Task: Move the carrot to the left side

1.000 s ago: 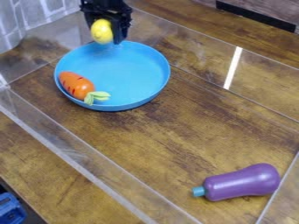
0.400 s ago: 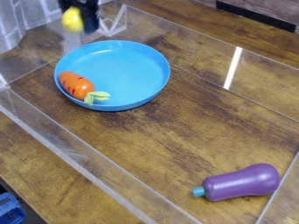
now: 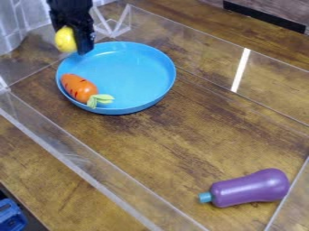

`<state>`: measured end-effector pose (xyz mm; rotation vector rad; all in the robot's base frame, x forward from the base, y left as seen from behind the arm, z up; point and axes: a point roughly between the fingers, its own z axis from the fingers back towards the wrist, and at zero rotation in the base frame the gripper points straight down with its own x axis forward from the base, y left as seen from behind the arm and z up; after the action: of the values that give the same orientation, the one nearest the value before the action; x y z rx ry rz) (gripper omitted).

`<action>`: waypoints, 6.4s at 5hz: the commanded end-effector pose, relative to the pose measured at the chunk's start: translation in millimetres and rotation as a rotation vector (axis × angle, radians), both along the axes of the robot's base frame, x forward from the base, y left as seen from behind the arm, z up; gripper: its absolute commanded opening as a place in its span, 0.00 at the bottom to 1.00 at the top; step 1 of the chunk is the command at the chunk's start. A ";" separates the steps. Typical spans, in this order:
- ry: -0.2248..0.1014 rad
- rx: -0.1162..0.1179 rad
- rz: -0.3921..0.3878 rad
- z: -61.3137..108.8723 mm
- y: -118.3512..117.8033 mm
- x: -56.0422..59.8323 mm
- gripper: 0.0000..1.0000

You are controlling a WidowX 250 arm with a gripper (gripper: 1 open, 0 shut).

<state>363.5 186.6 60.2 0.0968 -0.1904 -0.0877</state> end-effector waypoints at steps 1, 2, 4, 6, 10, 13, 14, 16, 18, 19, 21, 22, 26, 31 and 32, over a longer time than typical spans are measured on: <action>-0.081 0.052 0.015 39.4 5.4 3.2 0.00; -0.074 0.050 0.000 49.6 4.3 6.6 0.00; -0.062 0.048 -0.025 66.4 3.9 13.1 0.00; -0.015 0.073 0.031 43.6 -4.2 2.8 0.00; 0.017 0.087 0.172 42.9 12.1 -4.5 0.00; 0.070 0.106 0.278 23.8 -0.1 6.0 0.00; 0.075 0.117 0.213 22.1 -1.8 3.2 0.00; 0.088 0.132 0.238 10.2 -2.6 3.0 0.00; 0.077 0.129 0.329 17.6 4.0 8.7 0.00; 0.059 0.141 0.332 35.6 8.4 10.2 0.00; 0.051 0.152 0.350 55.0 12.6 7.5 0.00; 0.051 0.157 0.377 65.5 13.9 4.0 0.00; 0.090 0.120 0.397 58.4 10.9 -8.3 1.00; 0.116 -0.021 0.139 36.6 -0.6 -16.8 1.00; 0.102 -0.034 0.086 28.3 -0.6 -25.5 1.00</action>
<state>335.4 175.4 51.4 0.0157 0.0030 -0.0148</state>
